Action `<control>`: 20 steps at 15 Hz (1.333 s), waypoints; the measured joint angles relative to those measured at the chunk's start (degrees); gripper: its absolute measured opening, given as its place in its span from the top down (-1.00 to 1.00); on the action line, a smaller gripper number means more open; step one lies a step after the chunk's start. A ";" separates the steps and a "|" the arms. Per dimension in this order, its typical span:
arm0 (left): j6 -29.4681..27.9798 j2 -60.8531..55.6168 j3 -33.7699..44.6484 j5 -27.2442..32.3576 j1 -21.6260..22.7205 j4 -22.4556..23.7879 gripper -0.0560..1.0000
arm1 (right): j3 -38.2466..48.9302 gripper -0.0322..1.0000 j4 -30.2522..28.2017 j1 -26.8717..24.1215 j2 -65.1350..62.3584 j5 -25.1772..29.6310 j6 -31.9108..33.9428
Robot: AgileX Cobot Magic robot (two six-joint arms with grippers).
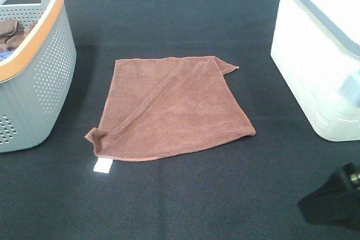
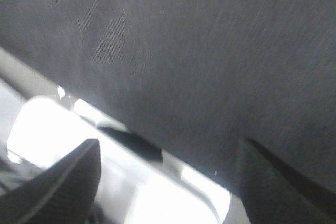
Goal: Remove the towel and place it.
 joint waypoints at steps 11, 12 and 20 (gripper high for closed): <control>13.98 -28.88 9.85 0.11 0.00 4.70 -0.09 | -1.38 -0.39 -20.00 0.00 -24.87 12.55 6.47; 14.55 -28.93 10.14 -0.97 0.00 4.47 -0.09 | -1.26 -0.39 -20.28 0.00 -26.30 12.55 6.47; 15.07 -28.99 12.89 -9.17 0.00 1.60 -0.09 | -1.20 -0.39 -19.82 0.00 -28.42 12.49 6.47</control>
